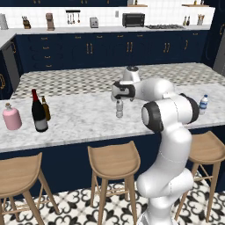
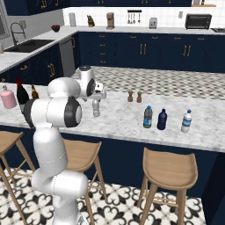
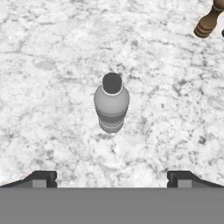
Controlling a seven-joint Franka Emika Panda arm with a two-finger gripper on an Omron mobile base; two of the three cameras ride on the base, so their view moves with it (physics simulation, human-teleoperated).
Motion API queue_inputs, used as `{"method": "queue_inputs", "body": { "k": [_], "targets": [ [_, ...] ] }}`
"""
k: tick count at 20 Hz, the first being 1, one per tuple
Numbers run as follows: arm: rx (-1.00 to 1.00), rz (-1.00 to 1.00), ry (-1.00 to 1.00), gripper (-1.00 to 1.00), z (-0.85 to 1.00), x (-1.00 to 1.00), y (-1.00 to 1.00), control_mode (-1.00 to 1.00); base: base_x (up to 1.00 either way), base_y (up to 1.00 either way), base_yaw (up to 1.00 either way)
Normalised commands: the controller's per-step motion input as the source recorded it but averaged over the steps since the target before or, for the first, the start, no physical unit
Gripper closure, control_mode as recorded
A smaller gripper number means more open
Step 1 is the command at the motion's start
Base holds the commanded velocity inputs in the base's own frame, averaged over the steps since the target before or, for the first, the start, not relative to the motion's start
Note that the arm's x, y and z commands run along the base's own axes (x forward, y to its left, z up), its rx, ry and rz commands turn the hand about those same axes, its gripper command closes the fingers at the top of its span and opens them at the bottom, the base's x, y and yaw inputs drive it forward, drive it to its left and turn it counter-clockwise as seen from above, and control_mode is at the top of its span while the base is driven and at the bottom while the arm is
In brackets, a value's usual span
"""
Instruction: Move the plastic bottles in the middle to the plastics group, and the glass bottles in the middle to the glass group.
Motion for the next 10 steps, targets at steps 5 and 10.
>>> {"method": "queue_inputs", "body": {
  "k": [5,10],
  "targets": [
    [0.00,-0.05,-0.01,-1.00,-0.01,0.16,0.04,-1.00,0.00,0.00,0.00],
    [0.01,-0.01,0.00,-1.00,-0.07,0.04,0.09,-1.00,0.00,0.00,0.00]
  ]
}}
